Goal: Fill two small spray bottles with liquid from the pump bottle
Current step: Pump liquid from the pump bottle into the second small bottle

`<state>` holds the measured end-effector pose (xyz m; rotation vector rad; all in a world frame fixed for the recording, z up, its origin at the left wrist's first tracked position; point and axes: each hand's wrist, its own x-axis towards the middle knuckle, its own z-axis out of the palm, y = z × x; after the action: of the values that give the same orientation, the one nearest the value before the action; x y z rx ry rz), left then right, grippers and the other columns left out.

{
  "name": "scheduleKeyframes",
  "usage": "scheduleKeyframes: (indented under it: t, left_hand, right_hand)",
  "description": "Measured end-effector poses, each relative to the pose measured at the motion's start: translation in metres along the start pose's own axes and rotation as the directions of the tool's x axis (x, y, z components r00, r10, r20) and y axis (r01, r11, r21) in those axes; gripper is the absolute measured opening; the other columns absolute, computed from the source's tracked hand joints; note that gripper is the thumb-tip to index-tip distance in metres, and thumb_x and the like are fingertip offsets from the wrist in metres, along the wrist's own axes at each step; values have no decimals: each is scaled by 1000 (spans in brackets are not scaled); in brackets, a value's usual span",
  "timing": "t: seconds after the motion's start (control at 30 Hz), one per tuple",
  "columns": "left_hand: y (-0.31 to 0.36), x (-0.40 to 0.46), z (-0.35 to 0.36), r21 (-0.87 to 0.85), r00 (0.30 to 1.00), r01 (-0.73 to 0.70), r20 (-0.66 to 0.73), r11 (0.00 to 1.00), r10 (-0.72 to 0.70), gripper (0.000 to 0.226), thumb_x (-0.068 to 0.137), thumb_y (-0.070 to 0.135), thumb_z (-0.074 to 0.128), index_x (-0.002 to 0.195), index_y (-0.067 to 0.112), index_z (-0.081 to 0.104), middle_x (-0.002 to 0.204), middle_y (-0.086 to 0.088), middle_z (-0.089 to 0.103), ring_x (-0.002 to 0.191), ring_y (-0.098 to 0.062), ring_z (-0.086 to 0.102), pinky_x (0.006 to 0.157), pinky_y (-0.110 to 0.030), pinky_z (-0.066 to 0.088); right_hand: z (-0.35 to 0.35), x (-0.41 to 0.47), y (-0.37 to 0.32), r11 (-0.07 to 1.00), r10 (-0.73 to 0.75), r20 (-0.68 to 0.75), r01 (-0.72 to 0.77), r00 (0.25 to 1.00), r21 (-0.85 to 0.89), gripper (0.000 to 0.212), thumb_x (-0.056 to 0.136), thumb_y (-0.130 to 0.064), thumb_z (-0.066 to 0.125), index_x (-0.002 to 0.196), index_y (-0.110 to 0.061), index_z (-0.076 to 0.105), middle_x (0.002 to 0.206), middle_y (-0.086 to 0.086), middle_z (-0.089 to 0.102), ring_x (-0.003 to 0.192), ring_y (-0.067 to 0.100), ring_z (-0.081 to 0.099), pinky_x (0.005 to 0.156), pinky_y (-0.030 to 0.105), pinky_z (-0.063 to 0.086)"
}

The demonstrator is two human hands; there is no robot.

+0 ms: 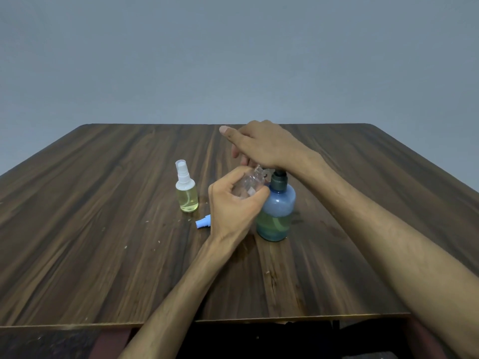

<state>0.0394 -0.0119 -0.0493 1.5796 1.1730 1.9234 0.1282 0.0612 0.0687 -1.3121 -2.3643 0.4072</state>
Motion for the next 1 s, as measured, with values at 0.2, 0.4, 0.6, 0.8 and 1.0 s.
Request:
scheduleKeyframes:
  t: [0.2,0.4,0.6,0.8,1.0]
  left_hand:
    - [-1,-1,-2,-20,1000,1,25,1000,0,14,81,3,73,92,8,78,76,4,72,74,-1,63,70,-22,51]
    - [-1,1,-3,-5,999,3,32,1000,-3,16,79,1,76,90,13,78,76,13,70,74,0,63,69,-19,49]
    - [1,1,-3,-41,999,39,27,998,-38,18,78,-1,77,93,9,81,79,7,76,77,1,66,71,-18,52]
    - [3,1,-3,-47,995,96,31,994,-95,27,79,-17,77,87,8,80,72,4,72,72,1,61,68,-17,49]
    - [4,1,-4,-36,996,91,24,995,-90,24,79,-14,77,90,7,82,82,-5,79,78,-4,68,72,-21,54]
  right_hand:
    - [-5,1,-3,999,-9,-25,10,1000,45,69,111,-62,30,88,-18,77,73,-2,80,75,14,77,92,44,60]
    - [2,-1,1,999,34,21,-35,999,33,71,110,-64,30,83,-19,78,75,-2,79,80,18,75,92,45,60]
    - [0,-2,-1,999,21,-36,-20,999,28,75,109,-64,30,89,-10,78,72,-3,79,78,18,76,90,46,60]
    - [-6,-1,-4,1000,-12,-84,10,996,-22,75,110,-62,31,92,-5,78,71,-1,79,73,19,75,86,43,61]
    - [-2,0,-1,998,21,-9,-21,1000,-51,75,109,-65,31,75,-17,78,63,-7,74,73,16,71,83,40,56]
